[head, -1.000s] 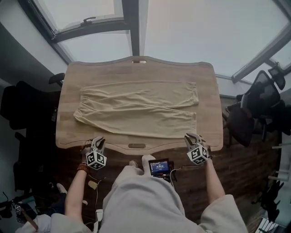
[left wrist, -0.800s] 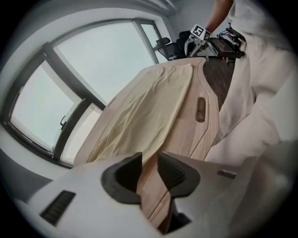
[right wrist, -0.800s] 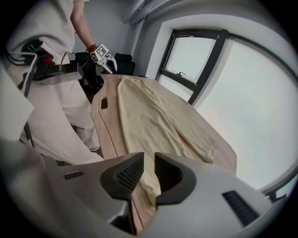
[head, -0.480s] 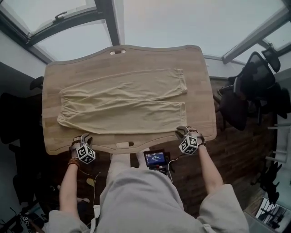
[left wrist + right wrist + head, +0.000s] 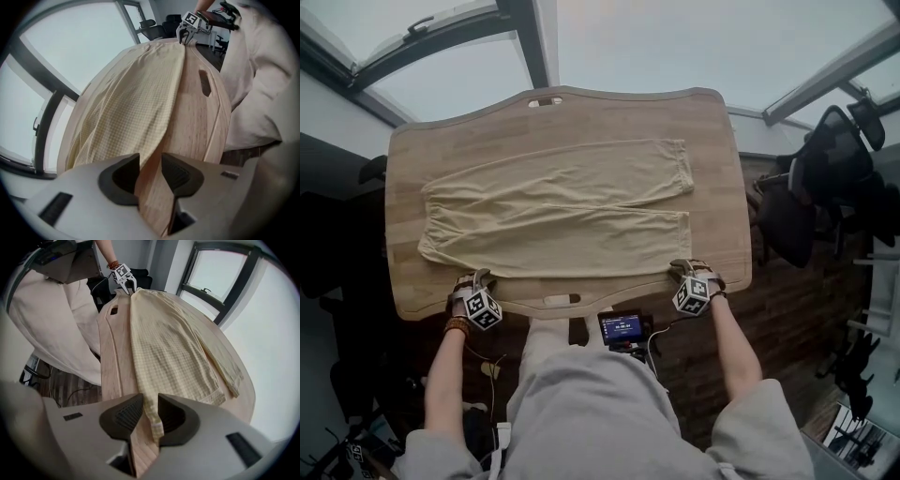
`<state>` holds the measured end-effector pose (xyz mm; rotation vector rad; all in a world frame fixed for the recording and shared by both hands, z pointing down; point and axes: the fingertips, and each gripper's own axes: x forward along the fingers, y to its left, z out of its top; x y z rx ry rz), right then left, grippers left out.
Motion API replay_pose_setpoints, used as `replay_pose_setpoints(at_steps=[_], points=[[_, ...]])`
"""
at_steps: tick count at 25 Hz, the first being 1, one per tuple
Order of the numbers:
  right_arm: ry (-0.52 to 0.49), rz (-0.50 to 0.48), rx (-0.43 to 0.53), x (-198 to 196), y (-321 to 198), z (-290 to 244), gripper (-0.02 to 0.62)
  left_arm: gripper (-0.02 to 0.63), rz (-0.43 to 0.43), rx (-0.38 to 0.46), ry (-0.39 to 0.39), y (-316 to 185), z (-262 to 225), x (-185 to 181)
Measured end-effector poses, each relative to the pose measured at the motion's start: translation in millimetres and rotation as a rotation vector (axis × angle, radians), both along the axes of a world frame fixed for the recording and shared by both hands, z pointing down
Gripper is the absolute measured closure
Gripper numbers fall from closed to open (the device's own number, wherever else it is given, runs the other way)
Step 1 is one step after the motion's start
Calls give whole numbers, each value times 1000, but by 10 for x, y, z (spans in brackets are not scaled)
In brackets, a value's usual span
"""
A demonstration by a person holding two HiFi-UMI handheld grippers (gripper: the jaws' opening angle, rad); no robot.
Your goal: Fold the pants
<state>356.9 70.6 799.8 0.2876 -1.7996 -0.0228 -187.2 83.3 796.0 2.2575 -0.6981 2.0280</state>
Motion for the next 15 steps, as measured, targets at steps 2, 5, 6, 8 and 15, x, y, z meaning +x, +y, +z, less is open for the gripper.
replay_pose_setpoints(at_steps=[2,5,6,8,15], points=[[-1,13,-7,-24,-43,24,497,462,-8,-17,11,-39,37,53],[-6,34,-12,-65,-64,37,518,462,-2,-44,5,-27,109,108],[-8,39,-14,-69,-54,38,524,463,-1,-52,4,-12,129,122],[-21,46,-17,-74,-28,17,531,504,-4,-57,8,19,140,144],[-43,32,-33,-32,68,31,466,571,-4,-13,-7,32,88,117]])
